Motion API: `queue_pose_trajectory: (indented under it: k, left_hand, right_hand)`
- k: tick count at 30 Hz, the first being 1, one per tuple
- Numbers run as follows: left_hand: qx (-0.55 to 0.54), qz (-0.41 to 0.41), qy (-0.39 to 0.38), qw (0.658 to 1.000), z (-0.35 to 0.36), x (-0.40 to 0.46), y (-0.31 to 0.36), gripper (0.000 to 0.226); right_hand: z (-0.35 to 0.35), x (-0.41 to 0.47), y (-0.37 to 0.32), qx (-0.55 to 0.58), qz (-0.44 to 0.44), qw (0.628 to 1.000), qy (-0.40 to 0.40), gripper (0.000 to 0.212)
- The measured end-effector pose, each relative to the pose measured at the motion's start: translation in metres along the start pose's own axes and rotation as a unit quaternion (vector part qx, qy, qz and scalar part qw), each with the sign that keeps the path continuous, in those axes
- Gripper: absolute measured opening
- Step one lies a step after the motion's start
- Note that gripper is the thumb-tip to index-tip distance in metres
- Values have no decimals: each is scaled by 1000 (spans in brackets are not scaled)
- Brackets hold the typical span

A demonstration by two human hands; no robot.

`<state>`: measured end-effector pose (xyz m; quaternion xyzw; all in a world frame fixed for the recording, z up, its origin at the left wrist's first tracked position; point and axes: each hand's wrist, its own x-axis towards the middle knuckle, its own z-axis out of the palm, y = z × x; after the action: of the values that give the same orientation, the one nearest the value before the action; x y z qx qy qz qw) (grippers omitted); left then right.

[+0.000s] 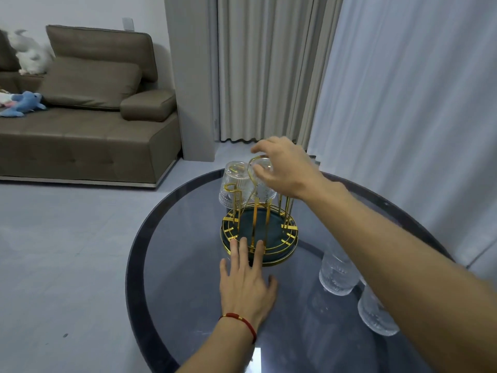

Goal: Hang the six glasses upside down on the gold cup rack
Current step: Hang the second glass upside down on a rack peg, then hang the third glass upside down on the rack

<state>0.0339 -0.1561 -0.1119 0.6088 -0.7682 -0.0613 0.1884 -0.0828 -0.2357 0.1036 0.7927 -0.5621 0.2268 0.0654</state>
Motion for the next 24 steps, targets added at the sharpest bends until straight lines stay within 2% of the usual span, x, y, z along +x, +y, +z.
queue_pose_trajectory:
  k: [3, 5, 8, 10, 13, 16, 19, 21, 24]
  left_hand:
    - [17, -11, -12, 1000, -10, -1, 7, 80]
    - [13, -26, -3, 1000, -19, -7, 15, 76]
    - [-8, -18, 45, 999, -33, -15, 30, 59]
    - [-78, 31, 76, 994, -39, -21, 43, 43]
    - [-190, 106, 95, 971, -50, -34, 66, 27]
    - [-254, 132, 126, 950, -58, -49, 84, 23]
    - [-299, 135, 131, 936, -63, -66, 101, 22]
    - [-321, 132, 121, 930, -61, -76, 113, 22]
    - [-345, 128, 128, 921, -56, -83, 125, 22]
  right_hand:
    - [-7, -81, 12, 75, 46, 992, 94, 28]
    - [-8, -139, 18, 77, 81, 984, 142, 24]
    - [-11, -212, 35, 28, 126, 974, 185, 22]
    - [-16, -248, 52, 9, 176, 964, 201, 25]
    - [-25, -278, 74, 14, 304, 933, 193, 43]
    - [-25, -300, 89, 108, 385, 906, 139, 79]
    - [-17, -320, 104, 242, 397, 876, 127, 101]
    - [-12, -327, 118, 270, 403, 864, 133, 108]
    - [2, -334, 137, 274, 411, 866, 78, 116]
